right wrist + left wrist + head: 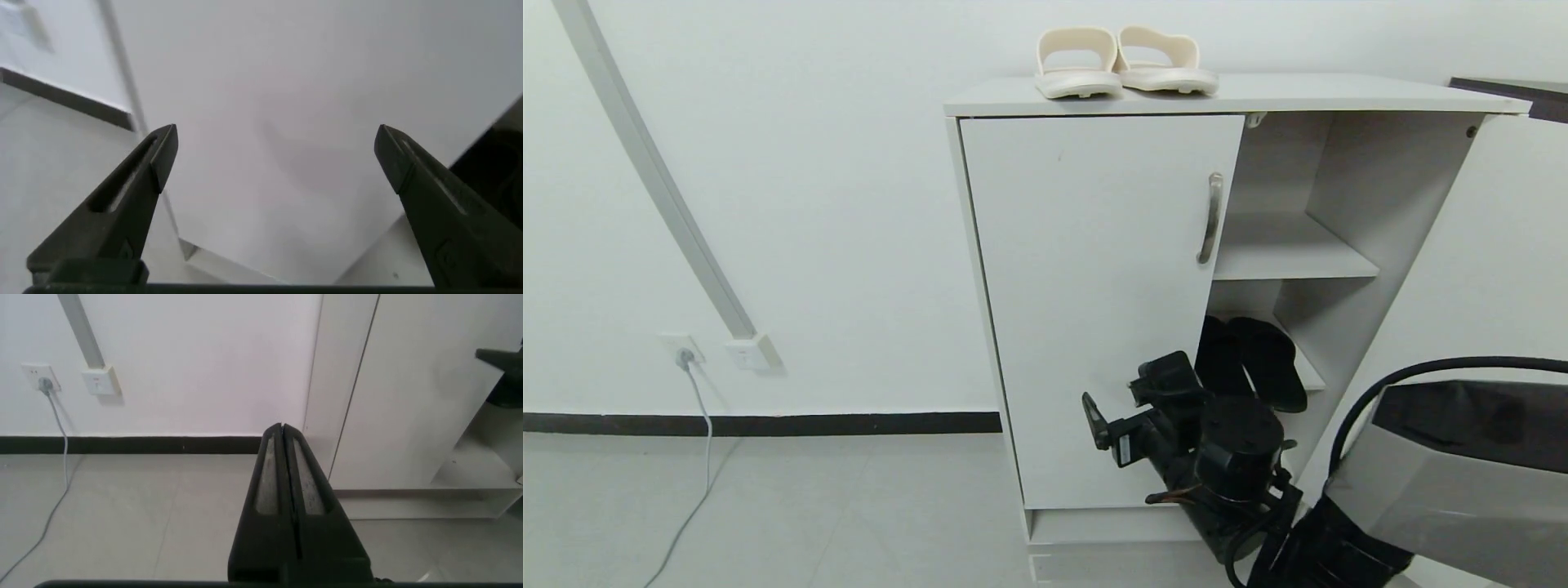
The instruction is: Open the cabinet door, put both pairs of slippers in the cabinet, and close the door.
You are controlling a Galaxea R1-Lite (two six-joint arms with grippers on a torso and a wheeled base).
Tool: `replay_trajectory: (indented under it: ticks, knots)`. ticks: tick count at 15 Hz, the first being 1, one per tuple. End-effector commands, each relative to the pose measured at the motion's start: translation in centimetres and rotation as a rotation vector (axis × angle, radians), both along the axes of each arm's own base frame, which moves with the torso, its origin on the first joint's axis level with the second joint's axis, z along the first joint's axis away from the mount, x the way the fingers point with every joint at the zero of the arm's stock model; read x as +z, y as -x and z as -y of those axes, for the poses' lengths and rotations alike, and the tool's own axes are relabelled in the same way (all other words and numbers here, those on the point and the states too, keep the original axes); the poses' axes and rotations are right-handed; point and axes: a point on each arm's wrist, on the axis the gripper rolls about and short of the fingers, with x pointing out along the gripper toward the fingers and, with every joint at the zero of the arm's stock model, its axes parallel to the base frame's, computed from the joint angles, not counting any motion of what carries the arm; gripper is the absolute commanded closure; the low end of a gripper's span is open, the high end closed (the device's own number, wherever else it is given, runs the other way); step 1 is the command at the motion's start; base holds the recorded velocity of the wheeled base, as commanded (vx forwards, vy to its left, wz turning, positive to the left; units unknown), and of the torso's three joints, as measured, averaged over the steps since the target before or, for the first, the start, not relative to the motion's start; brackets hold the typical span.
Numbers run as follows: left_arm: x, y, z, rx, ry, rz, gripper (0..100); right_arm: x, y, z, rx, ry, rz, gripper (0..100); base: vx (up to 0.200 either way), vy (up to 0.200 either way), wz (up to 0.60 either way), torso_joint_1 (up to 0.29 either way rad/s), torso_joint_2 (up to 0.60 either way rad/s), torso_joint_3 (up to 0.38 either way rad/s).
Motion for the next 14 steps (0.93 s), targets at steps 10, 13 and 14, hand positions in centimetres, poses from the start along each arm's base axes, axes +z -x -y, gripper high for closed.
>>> replay_trajectory:
  ticks: [10,13,14]
  knots:
    - [0.0,-0.01,0.0,0.001,0.0,-0.001,100,3.49,2.85,0.13,0.058,-0.031,0.054,0,0.0,0.0,0.0,0.0,-0.03,-0.026]
    - [0.0,-0.01,0.0,-0.001,0.002,-0.001,100,3.31,2.73,0.16,0.057,-0.026,0.05,0,0.0,0.0,0.0,0.025,-0.23,-0.342]
    - [0.0,-0.01,0.0,-0.001,0.002,-0.001,100,3.21,2.65,0.24,0.054,-0.022,0.047,0,0.0,0.0,0.0,0.051,-0.6,-0.383]
